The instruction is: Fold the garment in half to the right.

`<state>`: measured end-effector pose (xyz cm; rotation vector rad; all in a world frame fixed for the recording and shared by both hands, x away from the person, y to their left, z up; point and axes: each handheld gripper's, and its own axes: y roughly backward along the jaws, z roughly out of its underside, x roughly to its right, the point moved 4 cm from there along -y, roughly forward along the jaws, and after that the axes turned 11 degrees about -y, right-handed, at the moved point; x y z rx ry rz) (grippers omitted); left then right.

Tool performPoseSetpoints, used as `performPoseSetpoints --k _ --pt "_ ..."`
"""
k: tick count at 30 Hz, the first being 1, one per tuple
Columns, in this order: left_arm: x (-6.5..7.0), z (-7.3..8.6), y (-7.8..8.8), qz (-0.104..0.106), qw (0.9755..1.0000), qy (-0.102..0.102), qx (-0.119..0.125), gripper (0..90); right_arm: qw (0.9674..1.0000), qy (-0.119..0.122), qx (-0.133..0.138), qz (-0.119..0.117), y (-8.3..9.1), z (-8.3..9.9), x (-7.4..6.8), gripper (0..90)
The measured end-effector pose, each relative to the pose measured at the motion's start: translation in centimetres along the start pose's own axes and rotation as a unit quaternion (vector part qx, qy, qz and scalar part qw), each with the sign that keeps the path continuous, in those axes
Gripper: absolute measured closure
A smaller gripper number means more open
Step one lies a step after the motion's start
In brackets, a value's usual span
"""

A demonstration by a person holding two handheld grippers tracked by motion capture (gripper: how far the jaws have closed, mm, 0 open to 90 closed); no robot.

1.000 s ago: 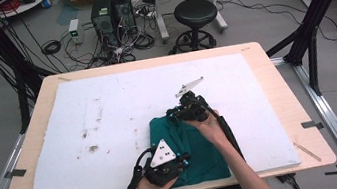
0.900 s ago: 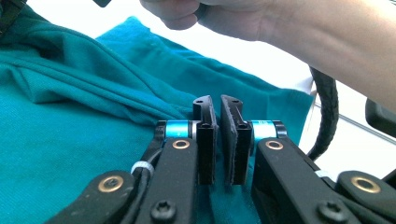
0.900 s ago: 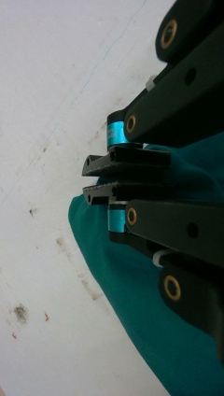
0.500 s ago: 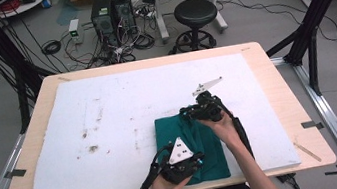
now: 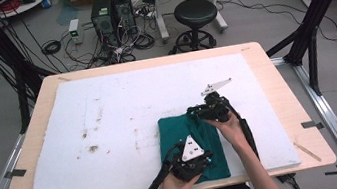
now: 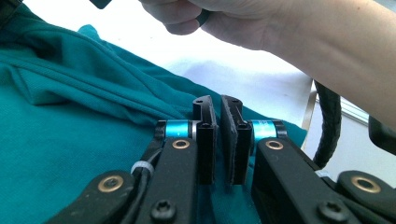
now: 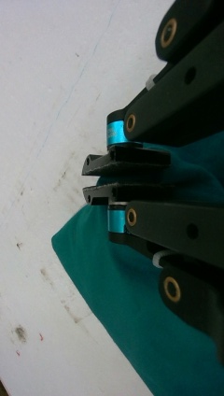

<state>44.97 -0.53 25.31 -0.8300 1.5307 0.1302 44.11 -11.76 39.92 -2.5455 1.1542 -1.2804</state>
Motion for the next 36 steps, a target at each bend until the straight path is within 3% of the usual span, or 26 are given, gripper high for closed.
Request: performPoseSetpoints --k 17,20,22,26,29,30,36 --pt "0.0 -1.0 -1.4 0.009 0.9999 -0.003 -0.006 83.4 0.9997 -0.013 0.008 0.017 0.6 0.3 0.9 82.5" --pt "0.0 -1.0 -1.1 0.033 0.9994 0.006 0.000 71.8 0.9993 -0.017 0.009 0.033 0.8 0.4 1.2 72.8" --pt "-0.3 -1.1 -0.4 0.035 0.9992 0.012 0.013 63.6 0.9986 -0.030 0.017 0.040 1.3 0.3 1.5 68.8" --pt "-1.5 -1.3 1.5 0.015 0.9993 0.016 0.030 59.5 0.9978 -0.039 0.037 0.039 2.4 0.1 1.4 62.6" --pt "-3.4 -1.2 3.3 -0.013 0.9988 0.021 0.043 59.9 0.9974 -0.037 0.046 0.042 3.0 0.0 0.9 60.4" --pt "-4.2 -1.1 3.9 -0.026 0.9980 0.031 0.049 60.2 0.9974 -0.036 0.048 0.040 3.1 0.0 0.6 60.2" --pt "-8.6 0.2 5.8 -0.086 0.9936 0.058 0.045 66.5 0.9978 0.000 0.044 0.049 2.5 -0.3 -1.8 60.0"
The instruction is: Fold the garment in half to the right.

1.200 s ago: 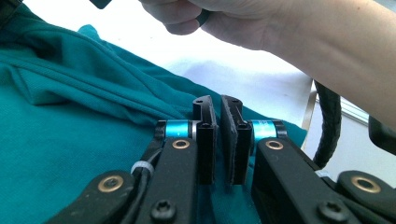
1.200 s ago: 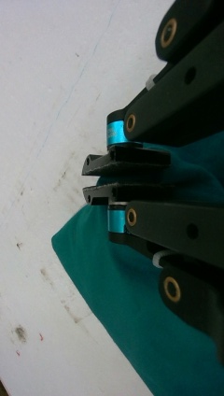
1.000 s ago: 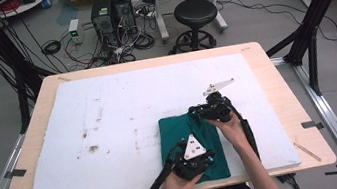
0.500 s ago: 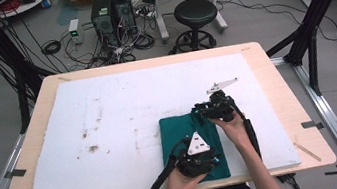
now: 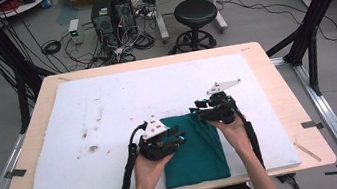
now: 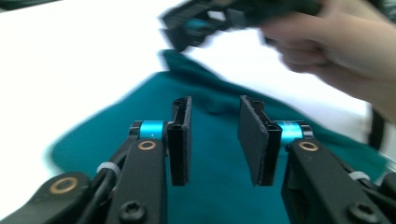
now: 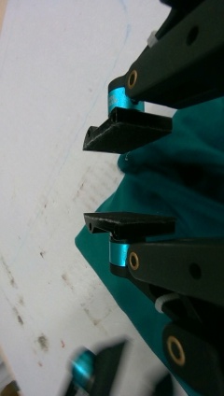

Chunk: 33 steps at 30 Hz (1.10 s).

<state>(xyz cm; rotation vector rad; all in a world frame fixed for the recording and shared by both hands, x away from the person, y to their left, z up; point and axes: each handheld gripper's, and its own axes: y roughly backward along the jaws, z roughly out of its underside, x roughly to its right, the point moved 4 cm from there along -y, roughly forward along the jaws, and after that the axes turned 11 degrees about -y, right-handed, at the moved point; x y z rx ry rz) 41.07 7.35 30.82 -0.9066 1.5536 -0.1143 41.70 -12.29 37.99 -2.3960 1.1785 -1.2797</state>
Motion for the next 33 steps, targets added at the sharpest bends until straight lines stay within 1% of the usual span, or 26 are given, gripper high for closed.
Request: performPoseSetpoints --k 1,2,4,5,6,7,8,9,11,12,13,15,16,17,18,19,20,22,24,26,27,29,30,32,33 --pt "-0.8 0.1 0.0 -0.014 0.9999 0.004 -0.003 67.0 1.0000 0.007 -0.002 0.004 -0.2 0.0 -0.2 59.8" --pt "-1.4 0.2 0.0 -0.022 0.9997 0.007 -0.003 67.7 0.9997 0.017 -0.007 0.014 -0.5 -0.1 -0.6 59.5" --pt "-2.3 0.4 -0.1 -0.031 0.9994 0.014 -0.003 67.9 0.9987 0.028 -0.014 0.040 -1.1 -0.1 -0.6 59.5" --pt "-2.8 0.5 -0.2 -0.036 0.9992 0.017 -0.005 67.9 0.9978 0.031 -0.020 0.056 -1.3 0.0 -0.4 59.5" --pt "-3.0 0.6 -0.2 -0.037 0.9991 0.017 -0.007 67.9 0.9959 0.028 -0.028 0.081 -1.5 0.1 0.0 59.6" --pt "-3.2 0.7 -0.2 -0.040 0.9990 0.019 -0.009 67.9 0.9953 0.026 -0.032 0.087 -1.6 0.1 0.2 59.8" --pt "-3.5 0.8 -0.2 -0.043 0.9988 0.020 -0.010 67.8 0.9942 0.026 -0.037 0.097 -1.6 0.3 0.7 60.0" --pt "-3.6 0.8 -0.2 -0.044 0.9988 0.021 -0.010 67.7 0.9935 0.020 -0.043 0.104 -1.5 0.5 1.2 61.0" --pt "-4.0 0.9 -0.2 -0.047 0.9986 0.021 -0.010 67.6 0.9935 0.004 -0.048 0.103 -1.1 0.9 2.1 64.5" --pt "-4.0 0.9 -0.3 -0.048 0.9985 0.024 -0.009 67.5 0.9954 -0.011 -0.048 0.082 -0.8 1.1 2.8 64.6" --pt "-4.1 1.0 -0.3 -0.048 0.9985 0.026 -0.009 67.5 0.9963 -0.023 -0.047 0.068 -0.7 1.2 3.0 64.0" --pt "-4.3 1.0 -0.4 -0.047 0.9985 0.029 -0.005 67.6 0.9968 -0.041 -0.052 0.045 -0.6 1.3 3.4 62.1" --pt "-4.3 1.0 -0.5 -0.045 0.9985 0.031 -0.004 67.7 0.9971 -0.042 -0.053 0.035 -0.6 1.3 3.5 67.7" --pt "-4.4 1.0 -0.5 -0.045 0.9985 0.031 -0.004 67.7 0.9973 -0.042 -0.052 0.031 -0.6 1.3 3.5 72.6" --pt "-4.4 1.0 -0.6 -0.046 0.9985 0.030 -0.005 67.7 0.9975 -0.040 -0.051 0.031 -0.5 1.3 3.5 78.0" --pt "-4.5 1.0 -0.7 -0.047 0.9985 0.029 -0.005 67.7 0.9975 -0.038 -0.050 0.033 -0.4 1.3 3.5 80.8" --pt "-4.5 1.1 -0.7 -0.048 0.9984 0.029 -0.006 67.7 0.9973 -0.038 -0.048 0.040 -0.3 1.3 3.5 83.1" --pt "-4.7 1.1 -0.8 -0.052 0.9982 0.029 -0.007 67.9 0.9972 -0.038 -0.045 0.046 0.0 1.5 3.8 84.3" --pt "-5.0 1.2 -0.8 -0.057 0.9978 0.031 -0.007 68.6 0.9968 -0.046 -0.043 0.050 0.4 1.8 4.2 84.4" --pt "-5.3 1.2 -1.1 -0.061 0.9974 0.038 -0.007 68.7 0.9961 -0.055 -0.043 0.053 0.6 2.1 4.7 84.5" --pt "-5.5 1.3 -1.4 -0.061 0.9973 0.039 -0.012 68.9 0.9958 -0.060 -0.045 0.054 0.7 2.4 5.0 84.7" --pt "-5.7 1.6 -1.9 -0.061 0.9972 0.039 -0.021 69.0 0.9943 -0.067 -0.051 0.065 0.7 2.9 5.8 85.0" --pt "-5.8 1.7 -2.1 -0.061 0.9970 0.040 -0.026 68.9 0.9940 -0.073 -0.052 0.063 0.6 3.2 6.0 85.2" --pt "-6.0 2.0 -2.5 -0.066 0.9964 0.042 -0.034 68.9 0.9929 -0.077 -0.059 0.070 0.6 3.6 6.4 85.4" --pt "-6.1 2.1 -2.6 -0.068 0.9961 0.042 -0.037 68.9 0.9928 -0.077 -0.060 0.069 0.5 3.7 6.6 85.4"
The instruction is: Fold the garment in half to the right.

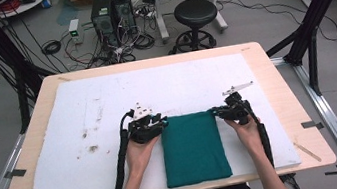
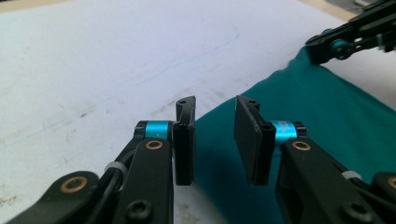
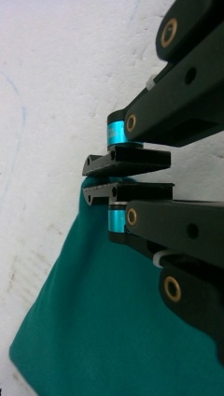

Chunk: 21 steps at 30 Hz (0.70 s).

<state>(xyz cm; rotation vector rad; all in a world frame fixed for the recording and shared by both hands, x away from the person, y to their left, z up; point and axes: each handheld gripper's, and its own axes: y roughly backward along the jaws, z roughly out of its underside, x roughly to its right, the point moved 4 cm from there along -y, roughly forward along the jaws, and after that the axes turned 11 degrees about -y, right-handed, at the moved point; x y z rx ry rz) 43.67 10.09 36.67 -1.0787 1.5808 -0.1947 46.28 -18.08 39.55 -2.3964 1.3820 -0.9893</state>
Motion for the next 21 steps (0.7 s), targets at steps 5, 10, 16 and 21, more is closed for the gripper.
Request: performPoseSetpoints --k 5,10,16,21 --pt "-0.4 0.1 -0.1 -0.010 0.9999 0.000 -0.001 68.9 0.9991 -0.009 0.025 0.034 0.9 0.0 0.2 81.5" --pt "-0.4 0.2 -0.8 0.001 1.0000 0.003 0.000 70.7 0.9960 -0.018 0.087 0.005 2.4 -0.8 -1.6 73.2" --pt "-0.8 0.9 -1.9 -0.003 0.9997 0.008 -0.023 71.5 0.9995 -0.012 0.023 0.016 -0.7 -1.0 -1.4 73.7" --pt "-0.8 1.3 -2.3 -0.017 0.9990 -0.005 -0.041 71.1 0.9993 -0.022 -0.003 0.030 -1.3 -0.3 -0.5 77.9"
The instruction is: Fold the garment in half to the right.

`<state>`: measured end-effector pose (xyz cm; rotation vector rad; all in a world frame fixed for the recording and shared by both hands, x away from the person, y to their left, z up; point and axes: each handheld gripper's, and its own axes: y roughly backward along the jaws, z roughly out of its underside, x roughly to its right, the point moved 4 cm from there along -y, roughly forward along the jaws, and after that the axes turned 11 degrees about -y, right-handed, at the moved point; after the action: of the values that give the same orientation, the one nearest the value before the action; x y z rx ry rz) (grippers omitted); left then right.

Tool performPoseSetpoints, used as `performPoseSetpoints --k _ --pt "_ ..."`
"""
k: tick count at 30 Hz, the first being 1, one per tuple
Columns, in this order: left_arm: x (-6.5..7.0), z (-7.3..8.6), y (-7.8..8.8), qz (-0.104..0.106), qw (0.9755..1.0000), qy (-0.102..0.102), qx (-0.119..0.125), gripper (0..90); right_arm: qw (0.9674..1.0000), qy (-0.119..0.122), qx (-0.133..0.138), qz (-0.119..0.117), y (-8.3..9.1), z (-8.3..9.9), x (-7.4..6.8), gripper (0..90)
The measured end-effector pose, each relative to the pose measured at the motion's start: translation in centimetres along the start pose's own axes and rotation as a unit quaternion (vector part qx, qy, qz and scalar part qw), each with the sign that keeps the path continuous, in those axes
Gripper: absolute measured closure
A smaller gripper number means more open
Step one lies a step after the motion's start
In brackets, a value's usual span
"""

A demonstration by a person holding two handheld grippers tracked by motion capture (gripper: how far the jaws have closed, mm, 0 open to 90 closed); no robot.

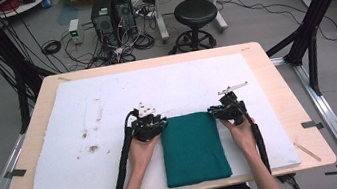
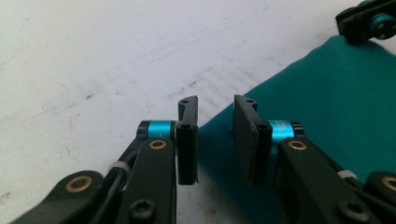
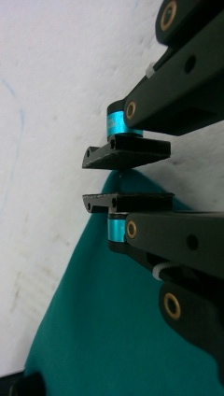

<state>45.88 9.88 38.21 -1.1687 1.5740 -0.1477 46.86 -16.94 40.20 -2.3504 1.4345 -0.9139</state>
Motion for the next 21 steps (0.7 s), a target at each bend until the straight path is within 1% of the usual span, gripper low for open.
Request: performPoseSetpoints --k 2,4,5,7,8,9,10,11,12,13,14,15,16,17,18,19,20,21 --pt "0.0 0.0 -0.1 -0.002 1.0000 -0.005 -0.001 71.0 1.0000 0.002 -0.006 0.002 -0.1 0.1 0.2 77.9" --pt "-0.1 0.0 0.1 -0.003 1.0000 -0.003 -0.001 70.0 1.0000 -0.001 -0.005 0.001 -0.1 0.1 0.3 76.8" --pt "-0.1 -0.1 0.3 -0.005 1.0000 -0.001 0.002 68.8 1.0000 0.000 -0.003 0.004 0.0 0.1 0.4 73.9" --pt "-0.1 -0.3 1.1 -0.004 0.9999 -0.006 0.011 63.2 0.9998 -0.003 0.013 0.016 0.6 -0.1 0.4 63.9" --pt "0.0 -0.5 1.7 0.002 0.9997 -0.008 0.021 61.8 0.9996 -0.006 0.022 0.016 1.0 -0.2 0.4 61.4" --pt "0.3 -0.7 2.3 0.015 0.9992 -0.009 0.035 61.6 0.9993 -0.012 0.035 0.012 1.6 -0.2 0.2 60.6" --pt "0.6 -0.8 2.9 0.030 0.9984 -0.013 0.046 61.6 0.9988 -0.010 0.048 0.000 2.3 -0.3 0.0 59.5" --pt "1.0 -0.8 3.5 0.052 0.9971 -0.015 0.055 61.6 0.9982 -0.007 0.058 -0.011 3.0 -0.3 -0.4 59.5" --pt "1.3 -0.8 3.8 0.066 0.9961 -0.019 0.055 61.8 0.9975 0.003 0.065 -0.027 3.7 -0.2 -1.1 59.6" --pt "1.8 -0.7 4.0 0.080 0.9951 -0.021 0.055 61.9 0.9971 0.013 0.066 -0.036 4.1 0.0 -1.6 59.7" --pt "2.2 -0.5 4.1 0.094 0.9940 -0.026 0.050 62.1 0.9966 0.028 0.063 -0.045 4.5 0.4 -2.2 60.1" --pt "2.7 -0.1 4.1 0.104 0.9931 -0.039 0.039 62.1 0.9964 0.039 0.056 -0.051 4.7 0.9 -2.9 60.1" --pt "3.1 0.2 4.0 0.106 0.9928 -0.047 0.030 62.3 0.9960 0.053 0.045 -0.056 4.8 1.6 -3.6 60.1" --pt "3.3 0.5 3.8 0.108 0.9926 -0.052 0.021 62.3 0.9955 0.063 0.033 -0.063 4.8 2.3 -4.2 60.1" --pt "3.5 0.8 3.6 0.107 0.9925 -0.058 0.013 62.3 0.9946 0.074 0.022 -0.069 4.6 2.8 -4.5 60.1" --pt "3.6 1.2 3.3 0.103 0.9929 -0.060 0.006 62.5 0.9940 0.079 0.007 -0.075 4.3 3.5 -4.9 60.7" --pt "3.6 1.4 3.1 0.104 0.9926 -0.063 -0.001 62.5 0.9933 0.085 -0.010 -0.078 3.9 4.3 -5.1 61.8" --pt "3.7 1.5 2.9 0.103 0.9925 -0.065 -0.005 62.2 0.9931 0.088 -0.018 -0.074 3.6 4.8 -5.0 62.4"
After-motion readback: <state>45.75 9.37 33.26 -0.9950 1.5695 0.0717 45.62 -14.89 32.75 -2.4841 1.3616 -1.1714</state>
